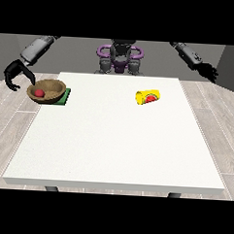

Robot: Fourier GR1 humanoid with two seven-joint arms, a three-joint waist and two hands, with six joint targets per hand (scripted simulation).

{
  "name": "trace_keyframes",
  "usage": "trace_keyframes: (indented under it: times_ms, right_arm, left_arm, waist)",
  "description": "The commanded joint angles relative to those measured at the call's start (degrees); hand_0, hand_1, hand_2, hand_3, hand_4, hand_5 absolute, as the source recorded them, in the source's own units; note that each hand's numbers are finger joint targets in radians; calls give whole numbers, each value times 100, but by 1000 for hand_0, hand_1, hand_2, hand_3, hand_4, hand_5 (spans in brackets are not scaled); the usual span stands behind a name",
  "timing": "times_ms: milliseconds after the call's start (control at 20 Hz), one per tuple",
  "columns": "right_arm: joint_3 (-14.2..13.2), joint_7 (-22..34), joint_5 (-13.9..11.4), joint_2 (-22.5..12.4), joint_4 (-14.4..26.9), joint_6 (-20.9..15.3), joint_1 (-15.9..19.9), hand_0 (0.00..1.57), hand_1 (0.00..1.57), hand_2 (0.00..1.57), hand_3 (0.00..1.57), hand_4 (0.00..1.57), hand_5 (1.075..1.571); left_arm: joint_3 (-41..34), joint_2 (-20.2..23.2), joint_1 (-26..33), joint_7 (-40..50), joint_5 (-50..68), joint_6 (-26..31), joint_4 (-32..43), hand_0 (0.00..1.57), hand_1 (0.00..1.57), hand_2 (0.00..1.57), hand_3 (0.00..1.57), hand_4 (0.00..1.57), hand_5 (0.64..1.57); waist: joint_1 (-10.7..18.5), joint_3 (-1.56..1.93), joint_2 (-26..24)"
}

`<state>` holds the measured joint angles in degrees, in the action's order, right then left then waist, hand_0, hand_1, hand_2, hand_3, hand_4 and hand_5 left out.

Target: Pick the cup and pour the ball into the bowl, then pick the bowl and place it on the pad

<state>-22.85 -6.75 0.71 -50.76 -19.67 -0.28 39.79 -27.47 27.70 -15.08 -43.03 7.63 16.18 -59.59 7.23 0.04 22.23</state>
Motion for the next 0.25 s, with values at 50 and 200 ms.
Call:
trace_keyframes:
  times_ms: [50,200]
  right_arm:
    - [-117,250,162,-146,-15,294,191,0,0,442,0,0,1295]
    - [-97,21,378,436,-330,761,328,0,0,102,369,501,1371]
  left_arm:
    - [62,-143,26,-83,-16,-74,70,0,0,0,0,883,1213]
    - [182,-35,120,133,-169,62,404,0,0,0,0,883,1213]
  waist:
    - [-48,-2,-85]
    - [-67,-11,-795]
